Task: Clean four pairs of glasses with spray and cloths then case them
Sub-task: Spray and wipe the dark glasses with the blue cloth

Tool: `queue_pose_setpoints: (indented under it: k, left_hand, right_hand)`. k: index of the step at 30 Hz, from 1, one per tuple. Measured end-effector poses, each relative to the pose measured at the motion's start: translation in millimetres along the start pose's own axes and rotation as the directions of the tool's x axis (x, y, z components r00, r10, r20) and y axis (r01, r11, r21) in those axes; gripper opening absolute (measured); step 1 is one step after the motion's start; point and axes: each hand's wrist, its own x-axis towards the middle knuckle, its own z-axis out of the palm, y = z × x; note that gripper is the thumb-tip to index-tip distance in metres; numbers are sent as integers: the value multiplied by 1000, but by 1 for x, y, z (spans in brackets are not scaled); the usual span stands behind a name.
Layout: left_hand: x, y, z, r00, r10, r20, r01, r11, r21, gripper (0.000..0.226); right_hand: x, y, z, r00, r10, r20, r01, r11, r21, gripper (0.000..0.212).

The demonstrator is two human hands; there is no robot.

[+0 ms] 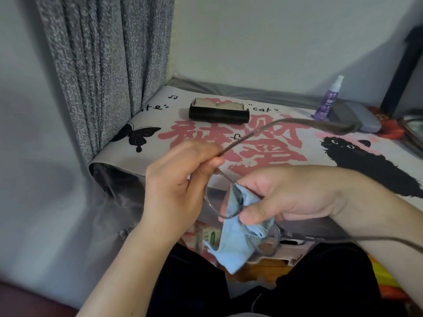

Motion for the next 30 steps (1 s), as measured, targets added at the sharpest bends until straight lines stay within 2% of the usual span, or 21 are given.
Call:
queue_pose_setpoints:
  k: [4, 6, 8, 10, 12, 14, 16, 18, 22, 25, 27, 30]
  left_hand:
    - [-2, -7, -1, 995, -101, -12, 98, 983, -155, 10]
    - [-3, -10, 0, 983, -180, -22, 170, 957, -237, 12]
    - [-5, -14, 3, 969, -240, -56, 216, 936, -278, 13]
    - [-8, -18, 5, 958, -270, -99, 235, 932, -275, 14]
    - [-11, -23, 4, 957, -245, -155, 206, 952, -228, 15]
    - [-13, -24, 2, 962, -180, -203, 153, 978, -139, 19]
    - [-15, -26, 3, 963, -133, -236, 117, 990, -79, 26]
    - [-17, -27, 5, 960, -105, -260, 92, 994, -60, 32]
    - [-18, -26, 8, 961, -29, -274, 14, 998, -57, 15]
    - [-21, -28, 9, 957, -32, -290, 16, 998, -57, 19]
    - [-21, -28, 10, 956, -30, -291, 21, 999, -35, 24]
    - [-20, -23, 11, 962, 4, -274, -4, 1000, 2, 21]
  right_hand:
    - [2, 2, 0, 997, -73, -8, 73, 994, 81, 15]
    - [5, 4, 3, 992, -82, -92, 95, 985, 145, 19]
    - [7, 7, 6, 967, -78, -244, 102, 991, 87, 24]
    - [9, 5, 7, 895, -110, -432, 156, 985, 74, 25]
    - [8, 2, 1, 787, -62, -613, 316, 895, 316, 21]
    - [1, 1, -13, 703, -25, -711, 425, 816, 392, 19]
    - [-8, 0, -26, 675, -40, -737, 419, 843, 338, 23]
    - [-20, -3, -33, 689, -65, -722, 409, 857, 313, 27]
    - [-42, -8, -38, 760, -112, -640, 428, 828, 363, 41]
    - [-53, -10, -36, 829, -124, -545, 398, 816, 419, 51]
    - [-50, -8, -27, 870, -92, -484, 324, 847, 422, 48]
    - [-32, 4, -9, 938, 7, -345, 59, 982, 181, 38]
